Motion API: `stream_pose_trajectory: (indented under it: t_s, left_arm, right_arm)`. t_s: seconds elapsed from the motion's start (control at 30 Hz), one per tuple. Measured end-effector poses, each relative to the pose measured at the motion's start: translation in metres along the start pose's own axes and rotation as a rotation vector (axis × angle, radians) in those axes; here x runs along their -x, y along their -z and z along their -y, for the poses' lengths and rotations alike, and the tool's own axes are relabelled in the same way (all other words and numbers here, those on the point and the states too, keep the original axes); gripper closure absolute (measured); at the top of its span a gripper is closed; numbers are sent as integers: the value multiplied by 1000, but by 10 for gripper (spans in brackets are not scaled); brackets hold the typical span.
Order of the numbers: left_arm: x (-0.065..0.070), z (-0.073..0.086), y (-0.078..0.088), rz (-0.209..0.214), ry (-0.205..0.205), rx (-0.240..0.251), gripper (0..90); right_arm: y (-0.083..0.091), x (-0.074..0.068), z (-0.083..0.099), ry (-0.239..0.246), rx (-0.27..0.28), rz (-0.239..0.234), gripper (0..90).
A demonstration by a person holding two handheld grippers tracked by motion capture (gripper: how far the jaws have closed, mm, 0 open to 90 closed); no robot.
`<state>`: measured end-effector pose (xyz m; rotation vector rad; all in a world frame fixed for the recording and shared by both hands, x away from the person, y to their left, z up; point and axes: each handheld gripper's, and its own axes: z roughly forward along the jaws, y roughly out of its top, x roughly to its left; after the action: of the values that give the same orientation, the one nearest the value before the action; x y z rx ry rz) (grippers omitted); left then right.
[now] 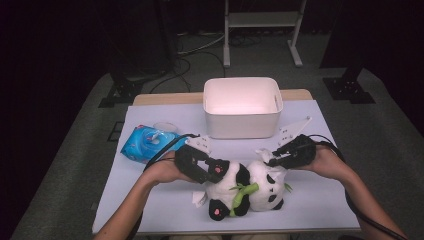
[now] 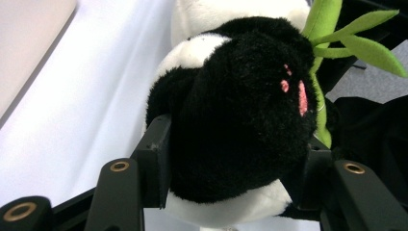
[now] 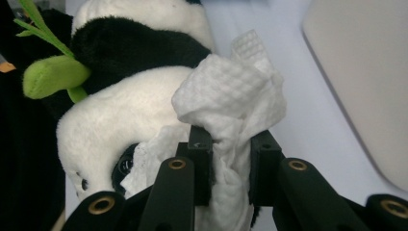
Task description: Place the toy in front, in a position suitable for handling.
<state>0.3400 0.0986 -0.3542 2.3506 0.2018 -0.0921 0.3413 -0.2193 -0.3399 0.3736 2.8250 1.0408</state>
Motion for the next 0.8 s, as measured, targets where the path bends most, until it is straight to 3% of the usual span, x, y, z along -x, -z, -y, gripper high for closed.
stream_pose_trajectory:
  t_s: [0.17, 0.27, 0.4, 0.53, 0.63, 0.7, 0.8]
  left_arm:
    - [2, -6, 0, 11, -5, -20, 350]
    - [8, -12, -1, 23, 2, -6, 273]
    - [12, -25, -1, 45, -9, 15, 251]
    - [13, -35, -5, 54, -29, -20, 233]
    - [13, -42, -4, 76, -35, 2, 231]
    - [13, -48, -1, 83, -27, 20, 231]
    - [9, -54, 1, 76, -23, 3, 232]
  right_arm:
    - [-7, -8, 2, 14, 7, -17, 756]
    - [-6, -12, 1, 19, 11, -35, 756]
    - [-4, -18, 0, 33, 17, -41, 756]
    - [-3, -26, -2, 56, 13, -30, 756]
    - [-2, -29, -1, 67, 15, -32, 756]
    - [-1, -31, -1, 80, 19, -38, 756]
    - [-1, -34, -2, 93, 20, -38, 757]
